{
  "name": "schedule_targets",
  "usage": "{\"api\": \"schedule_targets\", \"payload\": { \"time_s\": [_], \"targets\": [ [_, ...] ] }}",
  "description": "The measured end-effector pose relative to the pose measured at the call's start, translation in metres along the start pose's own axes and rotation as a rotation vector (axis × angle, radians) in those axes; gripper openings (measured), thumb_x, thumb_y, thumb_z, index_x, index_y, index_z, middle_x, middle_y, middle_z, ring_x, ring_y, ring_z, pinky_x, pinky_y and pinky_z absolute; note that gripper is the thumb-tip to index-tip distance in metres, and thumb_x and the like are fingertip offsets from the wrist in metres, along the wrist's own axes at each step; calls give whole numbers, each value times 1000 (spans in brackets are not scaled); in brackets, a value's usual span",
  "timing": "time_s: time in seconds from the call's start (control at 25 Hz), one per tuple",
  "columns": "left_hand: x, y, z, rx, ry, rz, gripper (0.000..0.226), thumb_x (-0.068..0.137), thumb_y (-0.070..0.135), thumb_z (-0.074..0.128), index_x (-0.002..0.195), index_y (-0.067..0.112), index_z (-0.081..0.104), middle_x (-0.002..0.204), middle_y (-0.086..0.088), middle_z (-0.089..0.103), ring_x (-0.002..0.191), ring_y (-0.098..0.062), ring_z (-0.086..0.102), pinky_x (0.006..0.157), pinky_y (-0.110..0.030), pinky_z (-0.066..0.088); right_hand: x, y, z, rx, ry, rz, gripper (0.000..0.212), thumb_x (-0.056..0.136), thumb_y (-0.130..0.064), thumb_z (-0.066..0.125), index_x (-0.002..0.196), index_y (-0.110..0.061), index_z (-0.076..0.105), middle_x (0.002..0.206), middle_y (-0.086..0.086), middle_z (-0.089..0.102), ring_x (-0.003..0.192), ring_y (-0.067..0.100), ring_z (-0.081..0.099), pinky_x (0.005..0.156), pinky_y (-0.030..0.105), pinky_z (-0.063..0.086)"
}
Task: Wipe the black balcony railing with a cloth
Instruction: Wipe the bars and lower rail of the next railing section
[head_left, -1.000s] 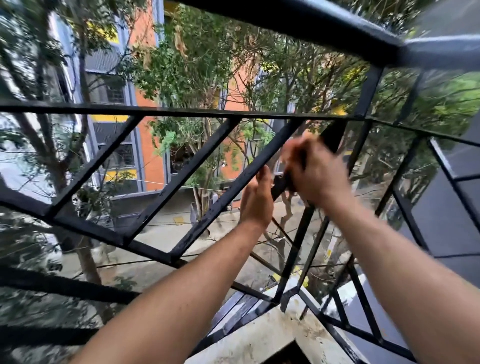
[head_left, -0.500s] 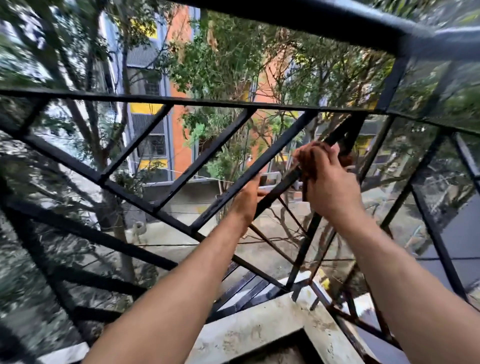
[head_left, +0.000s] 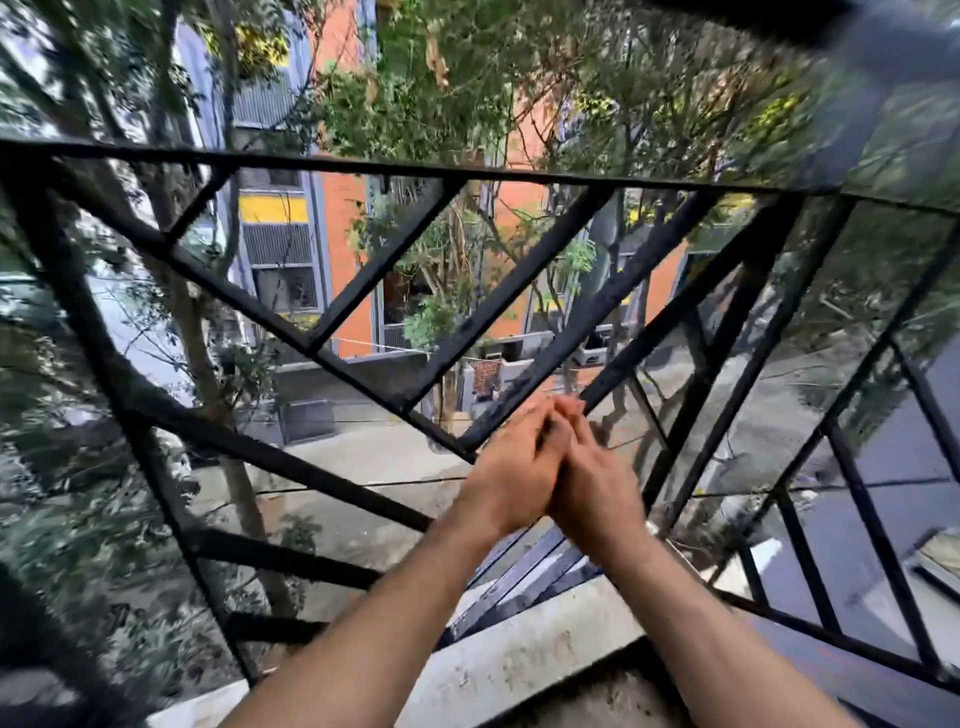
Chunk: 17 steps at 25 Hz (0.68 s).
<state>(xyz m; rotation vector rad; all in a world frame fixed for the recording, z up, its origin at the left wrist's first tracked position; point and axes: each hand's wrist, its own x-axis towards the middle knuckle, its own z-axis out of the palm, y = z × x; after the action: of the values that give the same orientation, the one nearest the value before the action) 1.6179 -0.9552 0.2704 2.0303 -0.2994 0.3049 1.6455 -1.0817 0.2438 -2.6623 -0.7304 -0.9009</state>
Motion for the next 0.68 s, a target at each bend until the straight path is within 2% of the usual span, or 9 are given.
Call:
{"api": "schedule_targets", "payload": {
  "time_s": [0.08,0.2,0.24,0.36,0.48,0.56,0.6,0.64,0.68],
  "targets": [
    [-13,3,-5,246,121,244,39,103,26,48,132,5,62,143,-11,58,135,-13,48,118,-19,27,-24,-42,11,362,-99,187,49,83,-24,64,127,-4,56,111,19,70,84,38,71,70,47,60],
    [-26,3,-19,249,359,503,19,97,17,55,99,7,71,101,-9,72,99,-24,65,92,-35,51,-10,-75,-7,1054,-229,621,29,102,-17,51,125,-2,59,108,5,63,110,32,63,99,49,51],
    [-26,8,-26,211,417,486,18,96,18,55,99,7,69,99,-8,69,96,-24,63,89,-35,50,0,-79,-12,1150,-222,691,23,105,-13,48,122,-4,60,103,2,61,105,29,63,97,46,51],
    [-25,25,-49,52,401,233,35,99,33,48,123,10,60,119,-6,65,108,-18,60,96,-27,44,21,-91,-10,1445,-221,969,28,105,-12,47,82,-5,61,74,3,50,61,15,48,58,31,41],
    [-14,31,-66,-179,204,-14,54,104,51,38,144,17,50,143,-2,56,129,-10,51,105,-19,34,30,-93,-11,1683,-4,1134,18,96,-11,48,84,-14,62,61,4,47,48,17,38,48,24,29],
    [-13,33,-70,-257,168,-15,57,105,52,35,148,17,47,149,-1,51,133,-5,46,111,-14,30,41,-81,-30,1573,501,1000,25,89,-8,50,101,-20,67,76,4,68,62,27,60,57,33,48],
    [-15,36,-70,-235,160,-5,56,105,50,35,149,18,45,150,1,50,133,-3,45,107,-9,29,46,-70,-39,1311,645,816,33,85,-8,53,109,-26,66,92,0,72,80,26,68,72,36,57],
    [-16,36,-71,-199,164,-11,54,106,48,34,150,18,44,149,2,50,133,-4,45,103,-8,28,49,-67,-52,955,593,555,39,84,-11,57,116,-32,64,107,-4,71,95,22,70,85,35,58],
    [-15,39,-71,-185,164,-29,51,106,47,34,148,20,45,147,4,51,131,-6,47,99,-8,29,54,-64,-62,580,394,254,41,87,-18,60,124,-36,60,120,-6,68,105,22,69,90,37,57]
  ]
}}
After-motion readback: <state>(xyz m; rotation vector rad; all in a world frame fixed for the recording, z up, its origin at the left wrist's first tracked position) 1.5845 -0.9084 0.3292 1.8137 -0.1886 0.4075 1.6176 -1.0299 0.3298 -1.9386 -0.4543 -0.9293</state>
